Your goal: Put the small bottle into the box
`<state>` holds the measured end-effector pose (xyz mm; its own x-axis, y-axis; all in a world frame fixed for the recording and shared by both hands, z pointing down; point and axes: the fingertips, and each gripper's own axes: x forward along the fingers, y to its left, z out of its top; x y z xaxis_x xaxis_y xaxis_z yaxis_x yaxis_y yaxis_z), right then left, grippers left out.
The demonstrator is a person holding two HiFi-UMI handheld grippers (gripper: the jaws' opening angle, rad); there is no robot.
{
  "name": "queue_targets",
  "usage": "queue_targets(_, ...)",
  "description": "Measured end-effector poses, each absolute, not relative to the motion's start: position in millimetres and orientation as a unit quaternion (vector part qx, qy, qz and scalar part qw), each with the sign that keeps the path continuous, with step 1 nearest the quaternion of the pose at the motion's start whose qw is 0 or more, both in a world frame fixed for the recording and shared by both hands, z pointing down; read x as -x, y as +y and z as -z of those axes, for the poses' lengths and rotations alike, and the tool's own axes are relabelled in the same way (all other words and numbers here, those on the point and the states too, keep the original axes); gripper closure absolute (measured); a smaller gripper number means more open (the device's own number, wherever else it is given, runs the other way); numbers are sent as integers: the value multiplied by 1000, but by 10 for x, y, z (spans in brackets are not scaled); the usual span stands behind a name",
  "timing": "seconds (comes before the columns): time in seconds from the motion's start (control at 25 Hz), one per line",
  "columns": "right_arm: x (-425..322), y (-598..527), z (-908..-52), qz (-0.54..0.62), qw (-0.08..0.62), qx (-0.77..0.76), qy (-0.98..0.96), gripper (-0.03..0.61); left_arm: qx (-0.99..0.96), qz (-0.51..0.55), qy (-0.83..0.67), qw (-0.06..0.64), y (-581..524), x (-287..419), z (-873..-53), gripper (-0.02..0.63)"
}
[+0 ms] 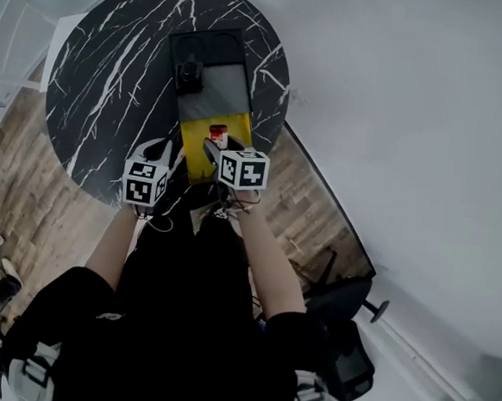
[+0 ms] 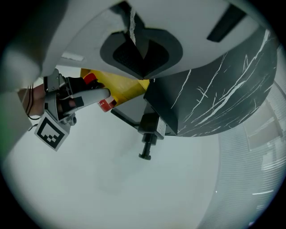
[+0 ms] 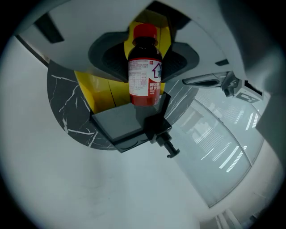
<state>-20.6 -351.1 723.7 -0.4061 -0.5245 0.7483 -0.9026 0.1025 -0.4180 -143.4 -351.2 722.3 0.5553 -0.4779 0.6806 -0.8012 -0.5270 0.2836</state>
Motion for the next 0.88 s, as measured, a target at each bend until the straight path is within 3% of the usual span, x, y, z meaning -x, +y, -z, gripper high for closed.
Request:
queue_targets(0.52, 341, -3463, -7686, -483, 289, -473, -678, 367, -825, -277, -381, 311, -3494, 1566, -7325, 614)
queue_targets(0.88, 469, -3353, -7834, -515, 297, -450, -666, 367, -811, -268, -413, 316, -3399, 1654, -7283, 614)
